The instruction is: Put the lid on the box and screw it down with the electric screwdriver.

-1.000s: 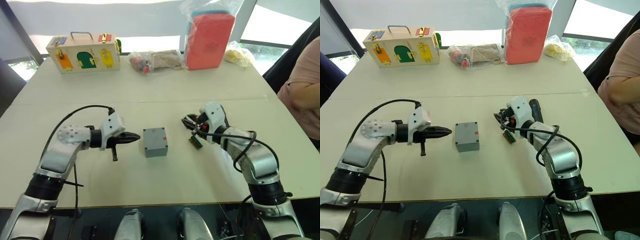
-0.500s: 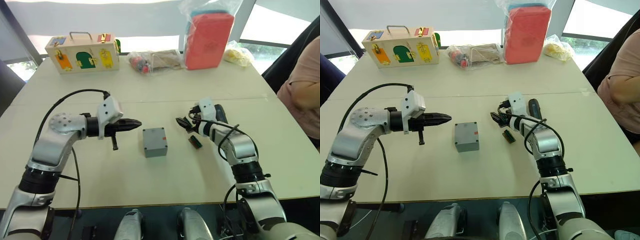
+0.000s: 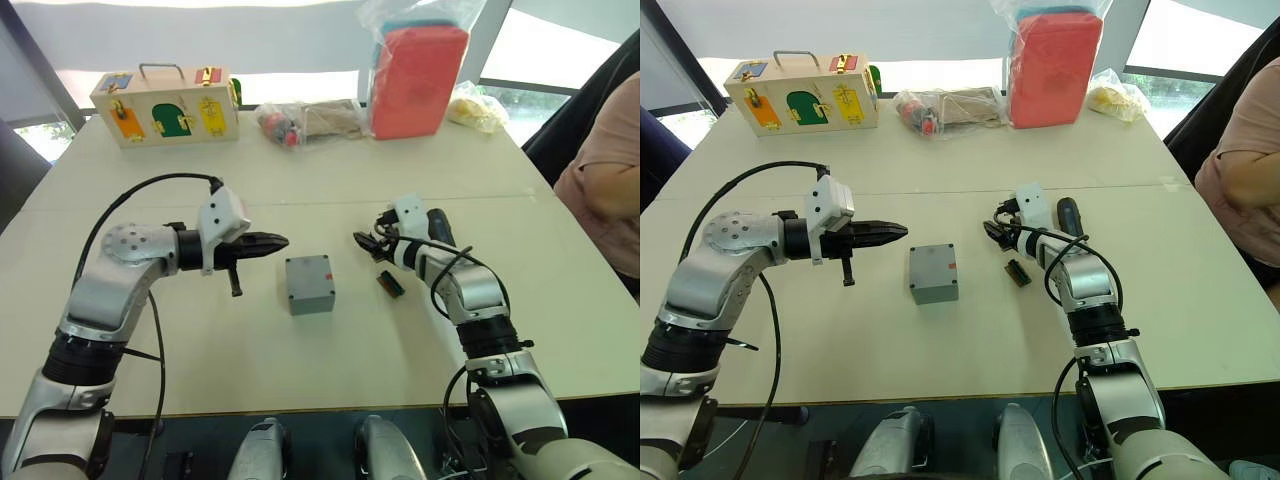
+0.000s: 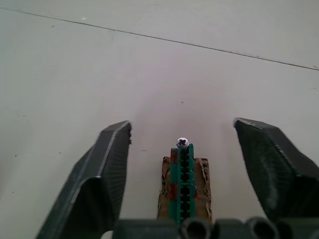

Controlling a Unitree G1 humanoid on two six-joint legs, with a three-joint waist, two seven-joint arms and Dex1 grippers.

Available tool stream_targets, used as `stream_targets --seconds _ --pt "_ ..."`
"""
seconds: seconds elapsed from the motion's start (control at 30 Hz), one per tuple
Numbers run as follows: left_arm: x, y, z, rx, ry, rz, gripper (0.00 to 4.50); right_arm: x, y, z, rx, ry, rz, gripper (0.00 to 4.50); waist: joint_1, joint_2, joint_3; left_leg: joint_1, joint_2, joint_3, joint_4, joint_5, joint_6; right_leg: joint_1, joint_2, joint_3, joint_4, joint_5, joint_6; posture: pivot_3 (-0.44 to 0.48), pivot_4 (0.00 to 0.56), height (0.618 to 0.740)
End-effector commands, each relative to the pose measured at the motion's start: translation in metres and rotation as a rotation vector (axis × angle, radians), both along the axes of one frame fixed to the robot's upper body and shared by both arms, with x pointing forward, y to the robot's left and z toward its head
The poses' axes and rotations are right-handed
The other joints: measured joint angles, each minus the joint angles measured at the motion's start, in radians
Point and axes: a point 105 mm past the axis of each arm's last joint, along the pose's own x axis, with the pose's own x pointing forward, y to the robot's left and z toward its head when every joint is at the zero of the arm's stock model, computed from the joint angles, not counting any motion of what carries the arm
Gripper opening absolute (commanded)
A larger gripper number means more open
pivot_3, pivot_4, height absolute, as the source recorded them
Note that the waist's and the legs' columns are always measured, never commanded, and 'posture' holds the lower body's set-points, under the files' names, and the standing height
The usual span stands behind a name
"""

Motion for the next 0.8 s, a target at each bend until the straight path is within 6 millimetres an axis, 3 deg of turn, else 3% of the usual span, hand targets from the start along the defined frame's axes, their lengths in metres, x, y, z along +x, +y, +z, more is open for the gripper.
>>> stream_targets --seconds 0.03,0.17,0.2,0.37,0.67,0.8 --pt "-0.003 -0.007 0.015 -0.008 -0.058 -0.026 0.00 0.003 0.003 0.015 0.015 -0.057 0.006 1.90 0.000 0.000 0.000 0.000 0.000 0.000 0.000 0.000 0.000 0.000 0.000 0.000 0.000 0.000 0.000 0.000 0.150 0.730" --pt "-0.003 -0.006 0.015 -0.007 -0.057 -0.024 0.00 0.003 0.004 0.015 0.015 -0.060 0.008 0.24 0.000 0.000 0.000 0.000 0.000 0.000 0.000 0.000 0.000 0.000 0.000 0.000 0.000 0.000 0.000 0.000 0.150 0.730" --pt "-0.003 -0.007 0.015 -0.007 -0.056 -0.024 0.00 0.002 0.003 0.015 0.014 -0.059 0.008 0.08 0.000 0.000 0.000 0.000 0.000 0.000 0.000 0.000 0.000 0.000 0.000 0.000 0.000 0.000 0.000 0.000 0.150 0.730" --pt "-0.003 -0.009 0.014 -0.010 -0.054 -0.026 0.00 0.000 0.001 0.016 0.014 -0.059 0.005 0.08 0.000 0.000 0.000 0.000 0.000 0.000 0.000 0.000 0.000 0.000 0.000 0.000 0.000 0.000 0.000 0.000 0.150 0.730" --pt "-0.003 -0.011 0.008 -0.011 -0.046 -0.030 0.00 -0.011 -0.004 0.057 0.051 -0.174 0.025 0.08 0.001 0.000 0.000 0.000 0.000 0.000 0.000 0.000 0.000 0.000 0.000 0.000 0.000 0.000 0.000 0.000 0.150 0.730" --pt "-0.004 -0.011 0.007 -0.016 -0.042 -0.029 0.00 -0.030 0.009 0.071 0.069 -0.162 0.126 0.08 0.001 0.000 0.000 0.000 0.000 0.000 0.000 0.000 0.000 0.000 0.000 0.000 0.000 0.000 0.000 0.000 0.150 0.730"
